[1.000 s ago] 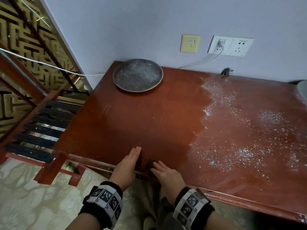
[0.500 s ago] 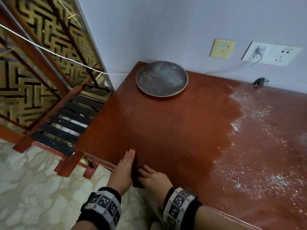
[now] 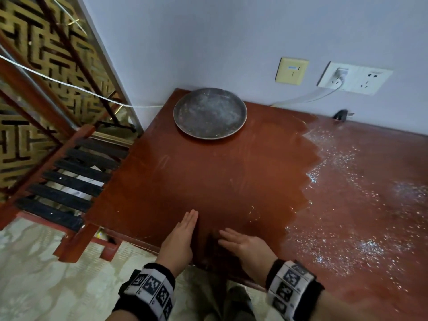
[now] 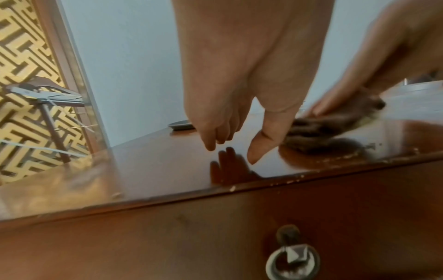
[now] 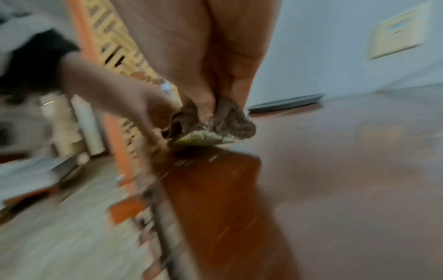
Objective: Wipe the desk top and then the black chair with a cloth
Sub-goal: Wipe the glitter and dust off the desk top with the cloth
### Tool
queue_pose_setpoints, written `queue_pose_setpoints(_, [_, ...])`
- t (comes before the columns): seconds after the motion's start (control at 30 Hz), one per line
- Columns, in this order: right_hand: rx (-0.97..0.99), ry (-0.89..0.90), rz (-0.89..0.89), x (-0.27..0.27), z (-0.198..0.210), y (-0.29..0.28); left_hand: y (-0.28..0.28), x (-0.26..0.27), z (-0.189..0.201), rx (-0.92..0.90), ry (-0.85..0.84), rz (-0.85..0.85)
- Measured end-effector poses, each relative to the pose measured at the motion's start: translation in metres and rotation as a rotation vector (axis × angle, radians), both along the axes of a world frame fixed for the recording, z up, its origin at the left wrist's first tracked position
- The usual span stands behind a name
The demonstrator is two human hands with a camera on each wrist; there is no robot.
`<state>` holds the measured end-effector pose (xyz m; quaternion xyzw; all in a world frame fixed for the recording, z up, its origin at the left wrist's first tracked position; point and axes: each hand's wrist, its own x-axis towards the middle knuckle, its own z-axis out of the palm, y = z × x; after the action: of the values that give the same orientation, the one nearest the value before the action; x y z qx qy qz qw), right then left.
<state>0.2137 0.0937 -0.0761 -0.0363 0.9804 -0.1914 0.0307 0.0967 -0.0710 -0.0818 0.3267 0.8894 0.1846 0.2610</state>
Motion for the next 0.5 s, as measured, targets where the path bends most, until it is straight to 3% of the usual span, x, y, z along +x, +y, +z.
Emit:
queue_pose_setpoints(0.1, [-0.058,0.140,-0.421,-0.012,0.007,0.062,0.015,0.006,0.005,0.011,0.015,-0.054])
queue_pose_setpoints(0.2, [0.008,-0.094,-0.569,-0.024,-0.003,0.104,0.029,0.017,0.010,-0.007,0.011,-0.074])
queue_pose_setpoints(0.3, [0.027,-0.207,-0.506,-0.021,-0.016,0.094,0.037,0.019,0.011,-0.003,0.015,-0.093])
queue_pose_setpoints(0.43, [0.107,-0.030,-0.145,0.025,-0.029,0.021,0.040,0.021,0.008,-0.020,0.020,-0.125])
queue_pose_setpoints(0.5, [0.096,-0.025,-0.058,0.051,-0.031,-0.011,0.042,0.025,0.008,-0.022,0.022,-0.124])
